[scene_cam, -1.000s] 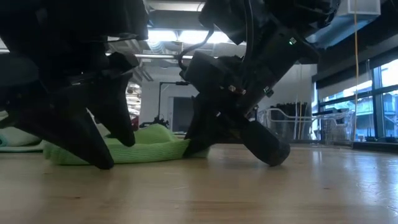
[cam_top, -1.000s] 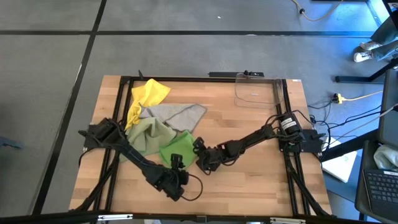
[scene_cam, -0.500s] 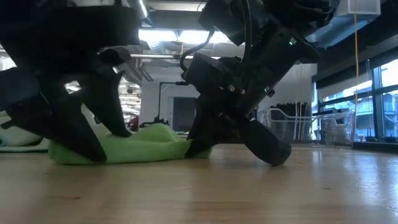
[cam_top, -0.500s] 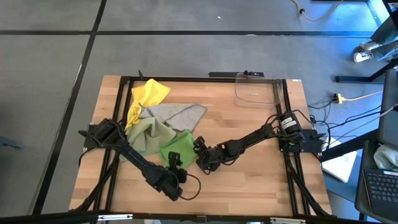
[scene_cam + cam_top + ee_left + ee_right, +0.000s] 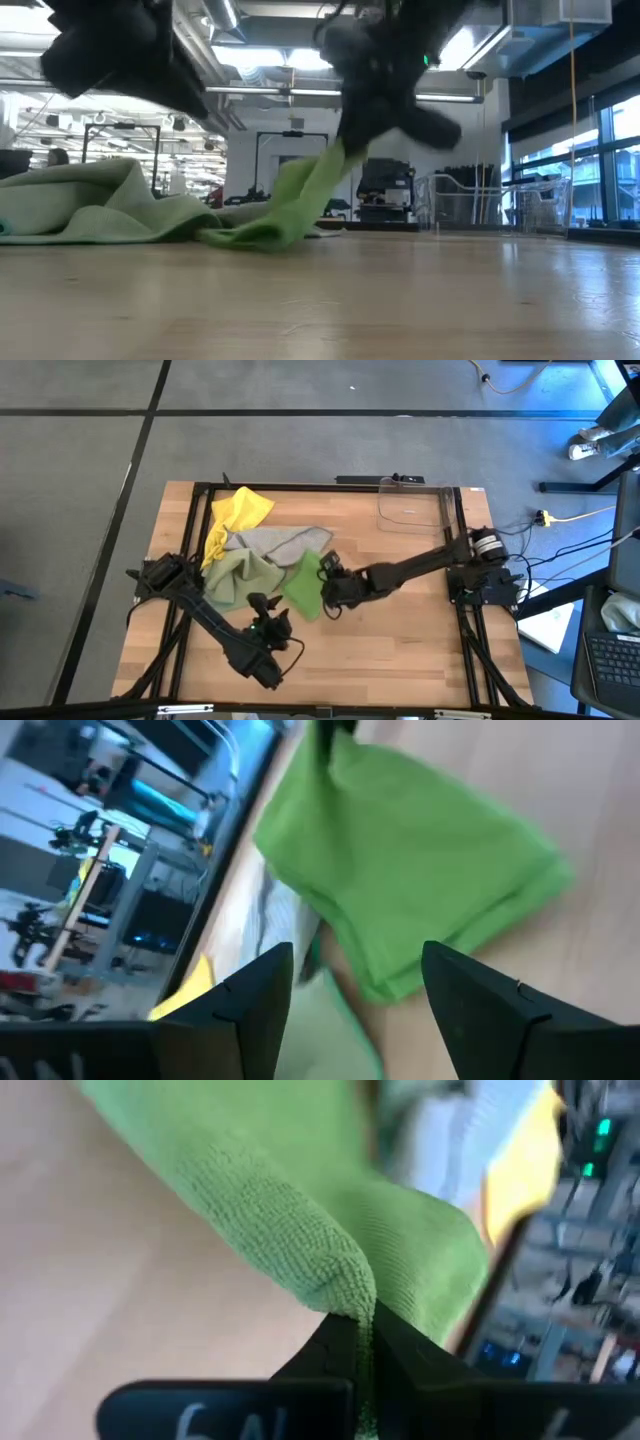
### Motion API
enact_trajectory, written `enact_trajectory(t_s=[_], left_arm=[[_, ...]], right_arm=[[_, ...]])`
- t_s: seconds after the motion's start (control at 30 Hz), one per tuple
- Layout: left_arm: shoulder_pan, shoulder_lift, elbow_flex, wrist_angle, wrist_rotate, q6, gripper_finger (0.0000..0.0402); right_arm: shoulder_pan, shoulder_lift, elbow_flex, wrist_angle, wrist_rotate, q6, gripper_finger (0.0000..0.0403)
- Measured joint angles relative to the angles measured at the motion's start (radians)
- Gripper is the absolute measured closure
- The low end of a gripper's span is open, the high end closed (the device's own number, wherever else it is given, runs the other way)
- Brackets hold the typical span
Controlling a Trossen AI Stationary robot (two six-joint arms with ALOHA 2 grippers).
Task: Fold microfiber towels
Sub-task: Put the green cloth into the transparent bin
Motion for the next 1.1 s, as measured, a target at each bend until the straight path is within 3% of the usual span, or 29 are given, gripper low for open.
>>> enact_trajectory(t_s=[0.27,0.6,0.9,1.1], left_arm=[[-0.017,0.000,-0.006,0.024,-0.108,-0.208,0.0185],[-0.059,-0.001,-0.065,0.082,-0.094,-0.237,0.0185],[-0.103,-0.001,-0.236,0.112,-0.086,-0.471,0.0185],[-0.113,-0.001,-0.271,0.122,-0.093,-0.533,0.0185]], right_arm=[[-0.124,-0.076,0.198,-0.408,0.005,0.124,0.0394],[-0.346,-0.124,0.413,-0.700,0.055,0.106,0.0394],[-0.641,-0.124,0.484,-0.766,0.055,0.092,0.0392],[-0.793,-0.124,0.485,-0.757,0.057,0.031,0.0392]])
